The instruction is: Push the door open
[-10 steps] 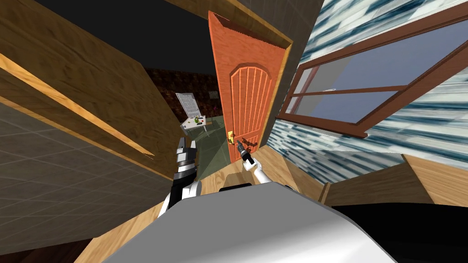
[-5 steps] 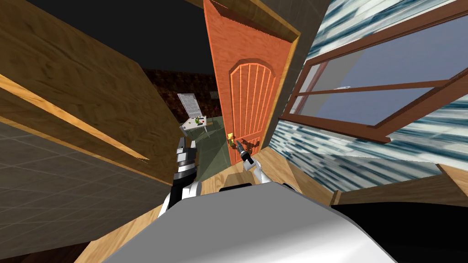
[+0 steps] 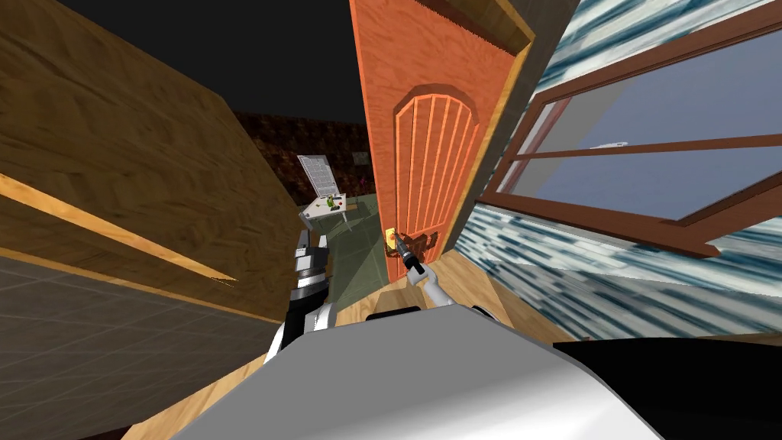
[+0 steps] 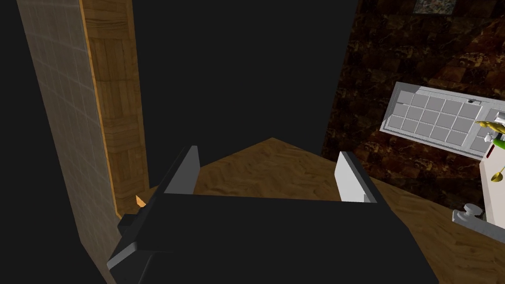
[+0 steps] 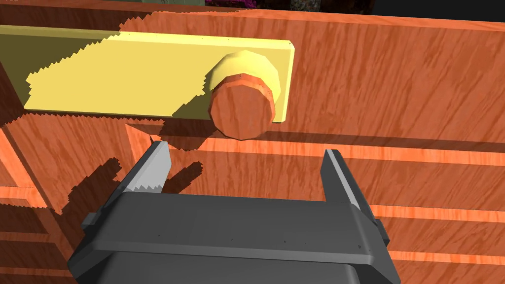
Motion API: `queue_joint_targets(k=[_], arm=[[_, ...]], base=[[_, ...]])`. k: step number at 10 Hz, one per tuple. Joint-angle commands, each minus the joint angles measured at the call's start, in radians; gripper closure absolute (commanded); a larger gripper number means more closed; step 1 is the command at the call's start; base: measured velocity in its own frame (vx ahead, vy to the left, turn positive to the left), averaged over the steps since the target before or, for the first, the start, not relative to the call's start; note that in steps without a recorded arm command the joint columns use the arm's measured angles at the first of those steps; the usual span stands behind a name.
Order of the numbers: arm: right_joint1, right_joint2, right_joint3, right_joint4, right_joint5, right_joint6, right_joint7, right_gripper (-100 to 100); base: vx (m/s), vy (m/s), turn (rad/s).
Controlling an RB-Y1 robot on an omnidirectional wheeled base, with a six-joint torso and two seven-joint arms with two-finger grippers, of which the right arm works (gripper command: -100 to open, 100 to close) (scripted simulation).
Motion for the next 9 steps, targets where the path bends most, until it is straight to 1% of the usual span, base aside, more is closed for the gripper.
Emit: queue_joint_targets(k=[1, 3, 4, 5, 9], arm=[[-0.003, 0.004, -0.005, 0.006, -0.001, -0.003, 0.001, -100], [-0.005, 0.013, -0.010, 0.014, -0.001, -0.007, 0.003, -100], [-0.004, 0.010, -0.008, 0.011, -0.001, -0.005, 0.003, -100], [-0.004, 0.010, -0.008, 0.011, -0.001, -0.005, 0.003, 100], [-0.004, 0.010, -0.008, 0.011, -0.001, -0.005, 0.003, 100]], base=[[0.216, 0.083, 0.027], [0.201, 0.042, 0.020], [0.092, 0.019, 0.006], [-0.011, -0.002, -0.006], [-0.022, -0.006, -0.001]])
